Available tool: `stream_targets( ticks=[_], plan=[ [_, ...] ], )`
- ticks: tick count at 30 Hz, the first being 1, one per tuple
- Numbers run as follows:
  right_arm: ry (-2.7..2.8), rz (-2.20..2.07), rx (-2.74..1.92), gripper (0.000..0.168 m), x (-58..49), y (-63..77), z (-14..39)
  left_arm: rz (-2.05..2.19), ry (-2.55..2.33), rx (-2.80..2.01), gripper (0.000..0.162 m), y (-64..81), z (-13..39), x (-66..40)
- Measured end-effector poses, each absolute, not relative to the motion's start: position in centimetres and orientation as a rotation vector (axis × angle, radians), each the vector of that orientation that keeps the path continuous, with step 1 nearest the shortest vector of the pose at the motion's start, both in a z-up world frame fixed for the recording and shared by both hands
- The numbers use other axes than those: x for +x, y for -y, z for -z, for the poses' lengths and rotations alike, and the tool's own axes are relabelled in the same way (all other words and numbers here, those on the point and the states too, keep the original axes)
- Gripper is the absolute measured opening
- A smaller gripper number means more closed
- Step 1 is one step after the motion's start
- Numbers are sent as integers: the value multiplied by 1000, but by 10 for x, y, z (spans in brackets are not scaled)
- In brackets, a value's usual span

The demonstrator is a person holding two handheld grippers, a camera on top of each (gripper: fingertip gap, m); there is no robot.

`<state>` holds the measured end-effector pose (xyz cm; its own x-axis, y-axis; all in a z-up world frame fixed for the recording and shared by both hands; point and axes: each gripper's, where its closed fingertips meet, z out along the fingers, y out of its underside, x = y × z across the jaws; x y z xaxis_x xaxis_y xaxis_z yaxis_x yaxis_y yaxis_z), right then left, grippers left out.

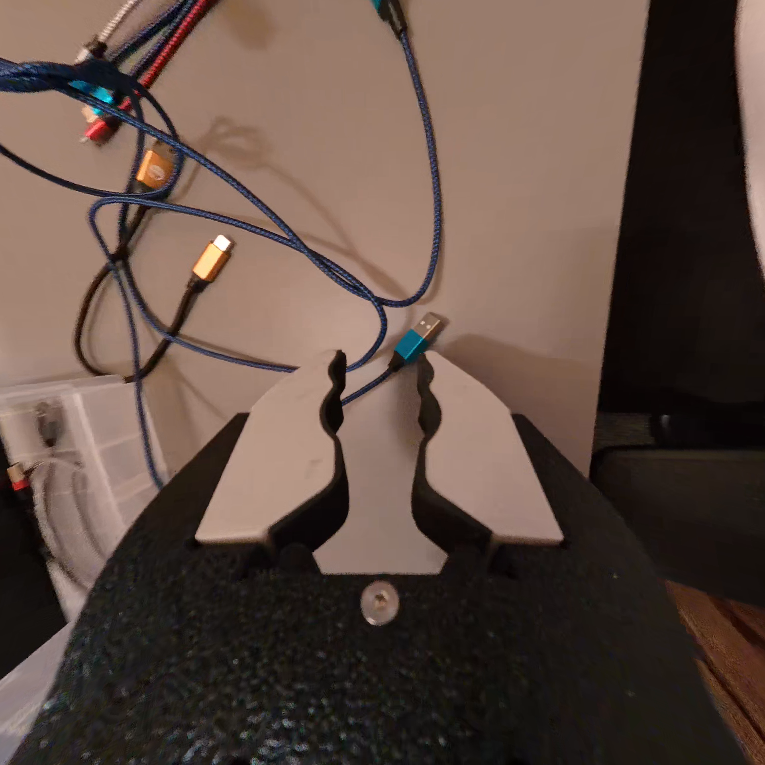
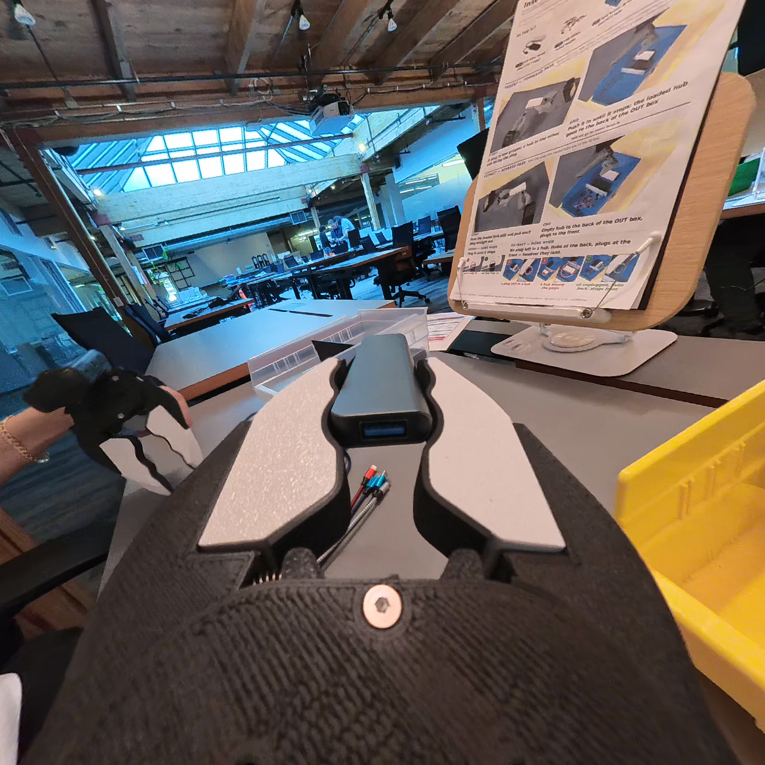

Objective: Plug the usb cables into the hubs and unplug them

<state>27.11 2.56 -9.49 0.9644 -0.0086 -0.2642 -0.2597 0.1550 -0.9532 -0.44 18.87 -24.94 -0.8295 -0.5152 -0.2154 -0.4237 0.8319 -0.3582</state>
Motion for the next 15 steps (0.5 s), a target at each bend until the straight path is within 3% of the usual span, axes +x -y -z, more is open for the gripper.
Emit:
stream_targets(
  ticks=[7,15],
  plan=[
    [-229,-188,-1396,35,272,-23,93,690,-2923,-845,23,-179,263,-20],
    [-223,-187,-1395,35,273,-22,91,528,-2926,-843,16,-194,288,-10]
  ],
)
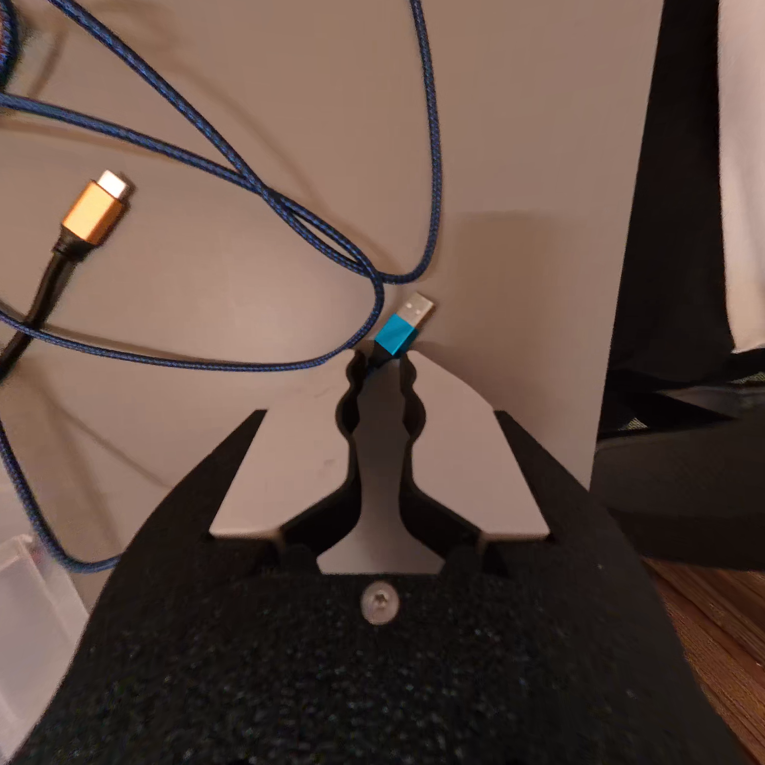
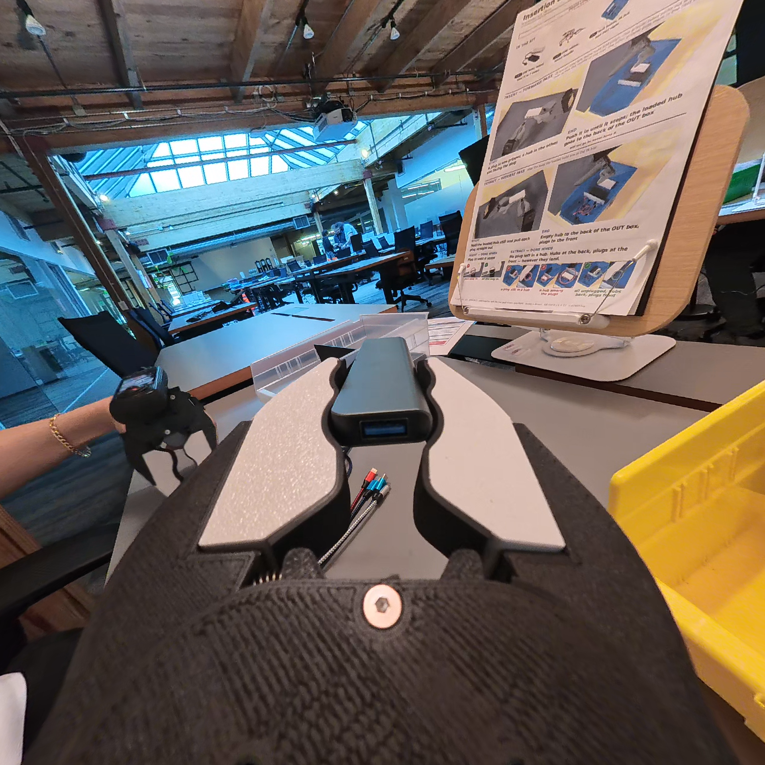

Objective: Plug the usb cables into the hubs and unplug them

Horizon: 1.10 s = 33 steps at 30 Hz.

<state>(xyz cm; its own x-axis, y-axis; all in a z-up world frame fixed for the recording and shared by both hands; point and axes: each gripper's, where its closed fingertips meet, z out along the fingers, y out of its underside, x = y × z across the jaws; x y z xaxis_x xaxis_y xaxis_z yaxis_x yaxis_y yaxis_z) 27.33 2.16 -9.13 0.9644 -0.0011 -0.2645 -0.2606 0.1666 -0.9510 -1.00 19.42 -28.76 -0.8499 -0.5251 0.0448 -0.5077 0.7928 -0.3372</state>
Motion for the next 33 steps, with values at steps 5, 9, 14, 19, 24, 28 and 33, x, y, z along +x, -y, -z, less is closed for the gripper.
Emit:
stream_targets(
  ticks=[5,9,14,19,24,28,33],
  plan=[
    [-228,-188,-1393,35,275,-21,92,540,-2928,-979,6,-195,288,-6],
    [-224,-180,-1398,35,275,-20,91,761,-2917,-1047,6,-184,275,-5],
    [-224,-176,-1396,35,275,-20,91,918,-2851,-1121,6,-186,257,-4],
    [-223,-176,-1399,35,275,-20,91,705,-2689,-1325,6,-216,256,6],
    [-223,-177,-1406,35,274,-22,93,328,-2626,-1402,6,-249,262,-1],
    [-220,-169,-1410,35,274,-22,93,236,-2389,-1510,6,-274,235,10],
    [-223,-165,-1416,35,275,-22,95,577,-2109,-1350,5,-215,180,60]
  ],
)
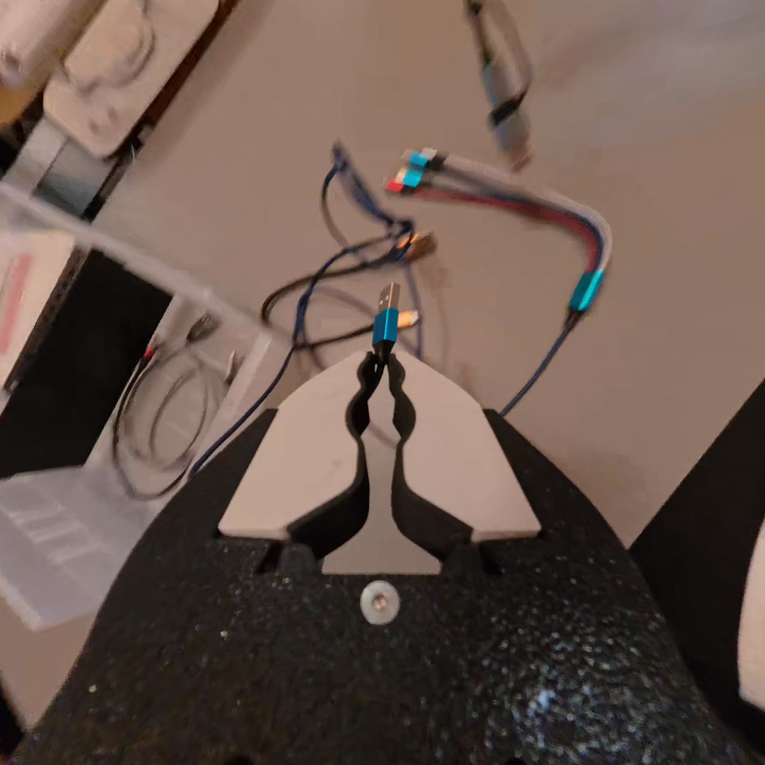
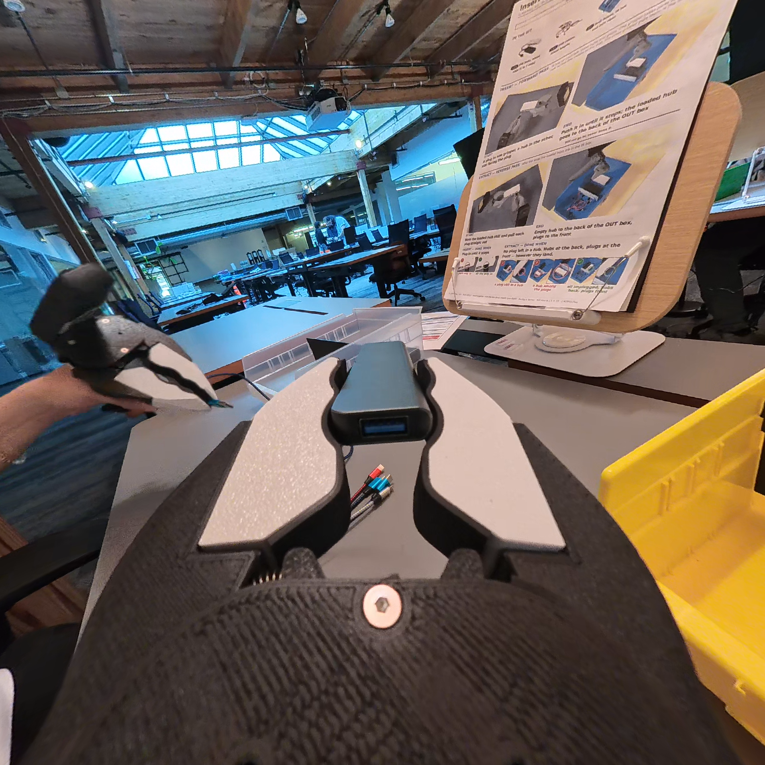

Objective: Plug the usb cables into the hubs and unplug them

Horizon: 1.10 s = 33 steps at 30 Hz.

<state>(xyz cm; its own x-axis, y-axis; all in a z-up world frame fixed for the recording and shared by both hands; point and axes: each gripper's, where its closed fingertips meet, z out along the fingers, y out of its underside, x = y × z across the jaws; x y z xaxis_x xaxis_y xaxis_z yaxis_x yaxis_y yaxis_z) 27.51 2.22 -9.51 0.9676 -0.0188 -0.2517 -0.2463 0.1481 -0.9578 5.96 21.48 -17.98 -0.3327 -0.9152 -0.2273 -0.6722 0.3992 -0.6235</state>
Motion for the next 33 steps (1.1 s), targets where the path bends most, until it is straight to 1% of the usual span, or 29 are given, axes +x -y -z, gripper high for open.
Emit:
stream_targets(
  ticks=[3,7,10,11,13,14,16,17,19,23,29,31,33],
  plan=[
    [-221,-169,-1423,35,274,-24,97,684,-2105,-1310,5,-163,195,81],
    [-211,-168,-1431,35,270,-26,98,692,-2187,-1307,6,-122,244,98],
    [-206,-163,-1435,35,270,-26,97,722,-2284,-1322,6,-108,270,101],
    [-205,-164,-1434,35,270,-25,97,766,-2328,-1342,9,-104,276,99],
    [-209,-164,-1432,35,272,-25,97,891,-2423,-1386,25,-94,283,94],
    [-210,-167,-1431,35,272,-25,97,953,-2458,-1401,27,-91,284,92],
    [-211,-167,-1432,35,273,-24,98,1069,-2515,-1418,39,-90,282,87],
    [-211,-165,-1433,35,273,-24,98,1106,-2533,-1445,42,-93,279,85],
    [-210,-163,-1434,35,273,-24,98,1164,-2548,-1489,41,-98,271,83],
    [-211,-163,-1436,35,274,-24,98,1118,-2606,-1491,40,-107,254,81],
    [-210,-165,-1447,35,273,-26,101,891,-2756,-1200,43,-115,223,77],
    [-208,-168,-1448,35,273,-27,102,832,-2855,-1085,39,-116,224,71],
    [-205,-171,-1449,35,272,-27,101,668,-2997,-932,34,-130,239,60]
  ],
)
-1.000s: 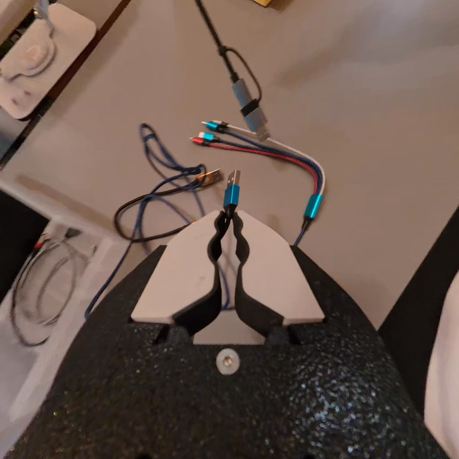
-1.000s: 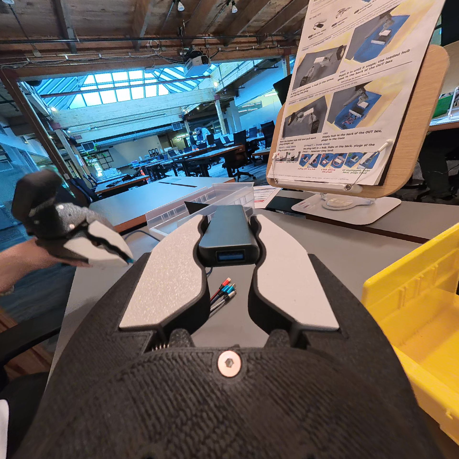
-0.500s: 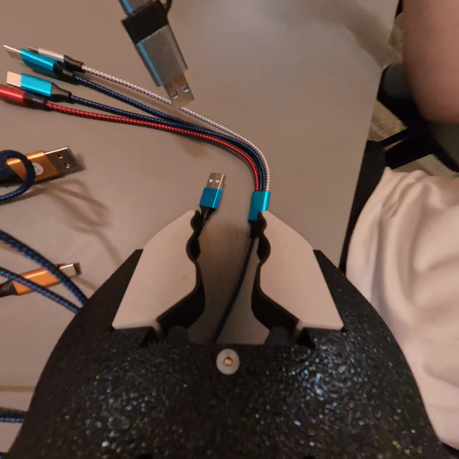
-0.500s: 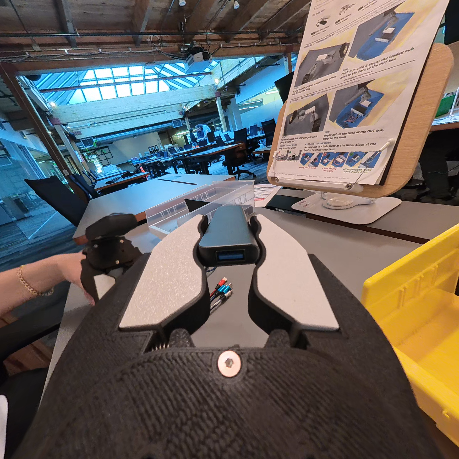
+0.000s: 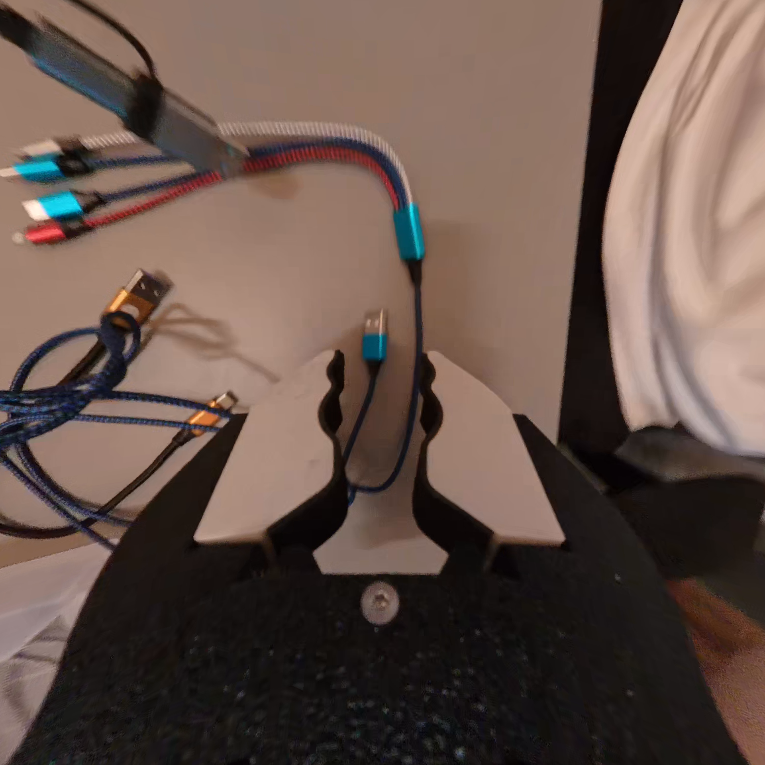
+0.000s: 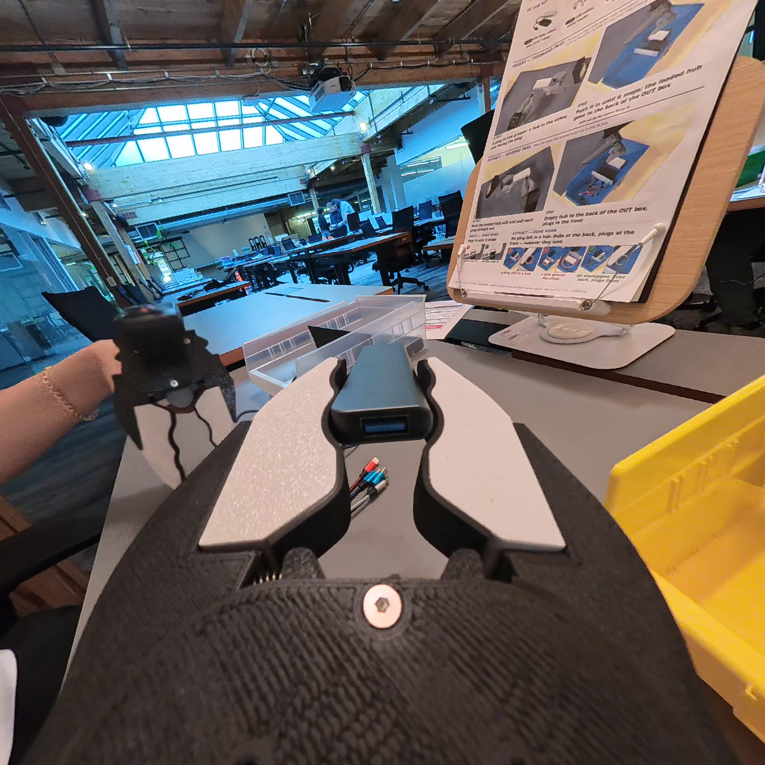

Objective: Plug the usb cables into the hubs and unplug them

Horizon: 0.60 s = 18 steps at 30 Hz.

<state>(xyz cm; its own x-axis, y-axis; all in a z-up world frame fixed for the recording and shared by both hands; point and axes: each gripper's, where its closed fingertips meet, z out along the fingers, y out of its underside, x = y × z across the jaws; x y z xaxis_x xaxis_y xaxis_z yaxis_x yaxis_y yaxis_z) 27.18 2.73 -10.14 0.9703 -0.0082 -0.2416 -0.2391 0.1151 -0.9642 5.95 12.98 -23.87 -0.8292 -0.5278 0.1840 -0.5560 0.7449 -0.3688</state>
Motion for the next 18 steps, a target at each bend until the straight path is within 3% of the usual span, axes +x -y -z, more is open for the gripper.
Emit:
stream_targets(
  ticks=[11,18],
  plan=[
    [-198,-176,-1455,35,270,-29,103,-272,2747,723,25,-155,274,44],
    [-203,-179,-1452,35,273,-28,103,-347,2654,775,18,-142,282,46]
  ],
)
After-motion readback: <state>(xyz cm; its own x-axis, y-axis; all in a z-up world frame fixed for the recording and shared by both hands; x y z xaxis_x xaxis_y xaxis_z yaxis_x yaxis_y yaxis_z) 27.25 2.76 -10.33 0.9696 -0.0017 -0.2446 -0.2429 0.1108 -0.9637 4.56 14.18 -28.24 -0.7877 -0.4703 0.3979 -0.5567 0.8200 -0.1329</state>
